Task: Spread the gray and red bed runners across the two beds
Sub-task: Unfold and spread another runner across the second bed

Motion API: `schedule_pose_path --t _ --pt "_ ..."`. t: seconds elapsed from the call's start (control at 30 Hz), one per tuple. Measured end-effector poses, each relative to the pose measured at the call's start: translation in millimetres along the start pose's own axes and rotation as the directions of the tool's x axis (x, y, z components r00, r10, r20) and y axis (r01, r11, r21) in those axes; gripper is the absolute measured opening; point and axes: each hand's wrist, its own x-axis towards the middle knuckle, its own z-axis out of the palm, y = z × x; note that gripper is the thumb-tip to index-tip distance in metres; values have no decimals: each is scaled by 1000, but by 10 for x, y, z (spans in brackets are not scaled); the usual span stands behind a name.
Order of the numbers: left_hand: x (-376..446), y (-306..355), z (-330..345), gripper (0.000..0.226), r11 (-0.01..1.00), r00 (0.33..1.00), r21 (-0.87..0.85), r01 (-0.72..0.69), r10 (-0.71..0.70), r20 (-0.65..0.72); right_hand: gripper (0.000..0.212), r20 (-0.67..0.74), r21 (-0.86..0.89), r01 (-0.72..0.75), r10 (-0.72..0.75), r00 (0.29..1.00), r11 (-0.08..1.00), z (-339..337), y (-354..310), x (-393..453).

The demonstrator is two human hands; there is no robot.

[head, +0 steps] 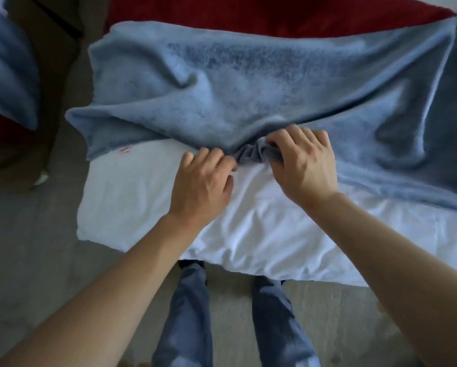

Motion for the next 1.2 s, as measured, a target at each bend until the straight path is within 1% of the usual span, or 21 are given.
schedule_pose_path --t 0.03,0.1,0.13,0.17,0.2,0.27,0.3,0.33,0.37,0.43,0.47,0.53,0.6,0.67,0.77,0.87,0.93,1.0,1.07,1.2 --pt "-18 -120 -28 7 1000 1000 -1 21 -21 9 6 4 4 1 -1 1000 1000 15 -88 79" --pt "22 -350 -93 9 998 998 -13 57 -58 -30 8 -40 20 -13 14 999 1000 -3 -165 256" --pt "48 -454 -132 9 997 996 -28 66 -67 -53 10 -77 30 -72 74 994 997 -34 -154 330" --pt "78 -547 -166 10 997 995 -39 64 -67 -76 13 -118 37 -174 177 977 984 -69 -100 379" --pt "107 -631 -189 12 997 994 -48 57 -61 -91 18 -153 47 -305 308 939 951 -111 -14 402" --pt "140 -794 -209 15 998 994 -38 44 -48 -99 27 -184 68 -536 539 822 841 -216 180 366" --pt "149 -881 -203 17 999 995 -25 42 -44 -92 28 -188 66 -600 600 777 797 -272 258 313" --pt "158 -968 -190 20 999 996 -9 42 -42 -79 26 -185 39 -619 614 767 784 -314 296 251" --pt "169 -1057 -171 24 999 997 12 39 -38 -64 24 -172 -8 -593 583 794 805 -331 299 190" --pt "190 -1214 -124 29 998 999 56 34 -32 -39 21 -113 -99 -453 442 890 886 -285 221 67" --pt "204 -1277 -104 30 996 999 76 37 -35 -33 23 -88 -124 -381 372 924 916 -233 161 24" --pt "232 -1354 -66 28 993 999 111 31 -28 -28 27 -64 -146 -283 277 959 948 -123 19 5" --pt "242 -1386 -25 18 992 1000 128 -21 24 -18 28 -61 -155 -228 221 973 961 -32 -108 20" --pt "241 -1427 9 11 989 997 129 -74 78 -25 32 -67 -139 -221 213 975 965 20 -192 43" --pt "204 -1499 36 17 983 990 148 -110 121 -65 32 -85 -71 -269 262 961 961 49 -263 85" --pt "154 -1528 58 12 984 992 136 -112 120 -50 33 -69 -24 -342 340 938 939 70 -291 104" --pt "162 -1494 69 14 983 993 146 -112 116 -17 37 -55 1 -384 383 922 923 80 -271 84" --pt "201 -1467 64 10 980 993 164 -116 120 -14 37 -58 33 -405 406 912 914 84 -248 78" --pt "217 -1478 47 14 978 993 177 -109 117 -34 38 -64 66 -418 422 904 906 89 -238 81" --pt "83 -1600 23 15 979 992 173 -109 117 -40 39 -56 74 -424 428 902 903 36 -188 99"
